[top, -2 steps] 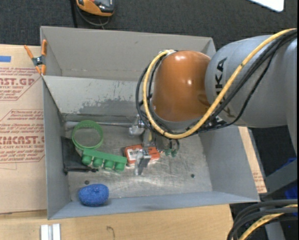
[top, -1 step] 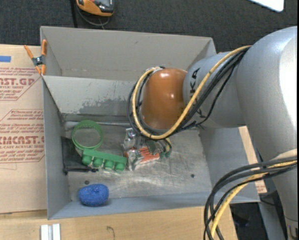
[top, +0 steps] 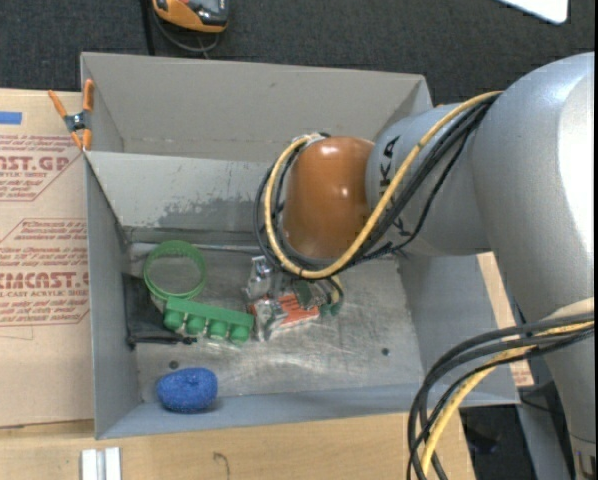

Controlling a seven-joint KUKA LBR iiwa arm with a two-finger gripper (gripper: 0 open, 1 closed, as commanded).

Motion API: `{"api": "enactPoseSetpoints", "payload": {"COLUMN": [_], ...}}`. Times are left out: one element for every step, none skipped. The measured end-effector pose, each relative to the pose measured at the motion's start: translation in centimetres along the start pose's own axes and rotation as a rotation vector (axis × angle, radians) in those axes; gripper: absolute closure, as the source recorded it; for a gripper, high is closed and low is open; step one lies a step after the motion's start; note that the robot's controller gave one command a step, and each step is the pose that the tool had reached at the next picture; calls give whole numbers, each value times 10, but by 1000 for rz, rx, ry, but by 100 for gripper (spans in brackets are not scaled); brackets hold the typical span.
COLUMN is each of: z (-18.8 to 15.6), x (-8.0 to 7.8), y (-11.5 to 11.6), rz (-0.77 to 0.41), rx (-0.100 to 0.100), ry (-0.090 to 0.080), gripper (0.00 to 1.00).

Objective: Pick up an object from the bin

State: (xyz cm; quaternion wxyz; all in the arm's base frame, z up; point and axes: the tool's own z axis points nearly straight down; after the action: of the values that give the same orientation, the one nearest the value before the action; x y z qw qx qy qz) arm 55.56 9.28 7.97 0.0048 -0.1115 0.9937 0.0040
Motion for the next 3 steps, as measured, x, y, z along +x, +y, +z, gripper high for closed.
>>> {"api": "enactPoseSetpoints", "payload": {"z": [-23, -34, -53], "x": [7, 9, 8], "y": [0, 1, 3], "rz": [-68, -89, -143], "rx": [4, 6, 6], "ry": [7, 10, 10], "gripper": [100, 100, 0]}}
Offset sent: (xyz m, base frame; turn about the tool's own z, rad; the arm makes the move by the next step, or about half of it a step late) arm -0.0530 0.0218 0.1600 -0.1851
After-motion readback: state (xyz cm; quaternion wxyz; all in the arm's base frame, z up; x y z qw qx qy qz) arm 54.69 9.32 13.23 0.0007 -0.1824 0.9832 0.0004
